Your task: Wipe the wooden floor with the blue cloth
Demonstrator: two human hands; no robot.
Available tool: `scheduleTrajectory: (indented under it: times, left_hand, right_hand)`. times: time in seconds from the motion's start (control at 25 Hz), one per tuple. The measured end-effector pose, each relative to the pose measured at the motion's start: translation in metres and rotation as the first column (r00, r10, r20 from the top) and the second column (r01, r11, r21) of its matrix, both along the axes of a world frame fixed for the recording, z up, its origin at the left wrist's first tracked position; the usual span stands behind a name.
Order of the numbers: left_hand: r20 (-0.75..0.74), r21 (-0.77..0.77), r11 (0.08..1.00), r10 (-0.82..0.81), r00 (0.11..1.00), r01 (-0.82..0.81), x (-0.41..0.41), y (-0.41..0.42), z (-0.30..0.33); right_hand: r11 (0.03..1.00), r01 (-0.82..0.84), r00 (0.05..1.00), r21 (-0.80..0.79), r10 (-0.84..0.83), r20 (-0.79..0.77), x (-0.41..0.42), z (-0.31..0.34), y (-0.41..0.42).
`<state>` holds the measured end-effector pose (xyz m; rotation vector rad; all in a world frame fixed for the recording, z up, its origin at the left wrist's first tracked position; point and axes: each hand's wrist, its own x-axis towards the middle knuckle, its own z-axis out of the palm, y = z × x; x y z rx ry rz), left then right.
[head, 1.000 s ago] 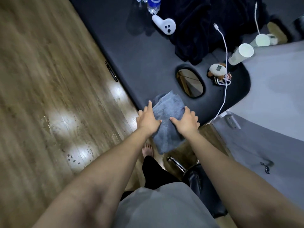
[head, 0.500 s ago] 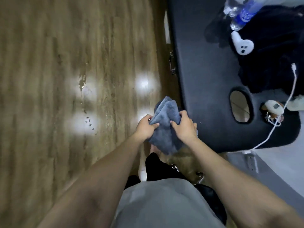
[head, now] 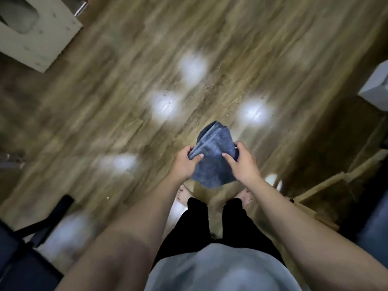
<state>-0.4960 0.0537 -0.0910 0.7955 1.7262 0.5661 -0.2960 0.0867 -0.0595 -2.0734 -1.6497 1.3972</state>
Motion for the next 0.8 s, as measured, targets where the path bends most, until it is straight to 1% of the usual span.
scheduleTrajectory:
  times: [0.12,0.28,0.4,0.52,0.72,0.8]
  left_hand:
    - [0.007,-0.019,0.997,0.081,0.997,-0.081,-0.056,-0.015,-0.026]
    - [-0.008,-0.064,0.983,0.173,0.985,-0.174,-0.100,-0.040,-0.091]
    - [-0.021,-0.111,0.963,0.243,0.970,-0.244,-0.105,-0.057,-0.130]
    - [-0.027,-0.147,0.944,0.294,0.955,-0.295,-0.100,-0.073,-0.170]
    - [-0.040,-0.164,0.917,0.362,0.931,-0.363,-0.087,-0.091,-0.236]
    - [-0.051,-0.174,0.906,0.384,0.922,-0.387,-0.086,-0.095,-0.264]
  right_hand:
    - [0.998,-0.045,0.998,-0.046,0.043,-0.046,-0.053,-0.039,0.004]
    - [0.990,-0.105,0.992,-0.095,0.098,-0.080,-0.103,-0.107,-0.004]
    - [0.980,-0.133,0.990,-0.146,0.123,-0.075,-0.115,-0.149,-0.012]
    - [0.961,-0.211,0.977,-0.180,0.200,-0.077,-0.114,-0.191,-0.012]
    - [0.931,-0.323,0.946,-0.168,0.310,-0.097,-0.108,-0.260,-0.006]
    - [0.921,-0.351,0.936,-0.170,0.343,-0.074,-0.109,-0.288,-0.006]
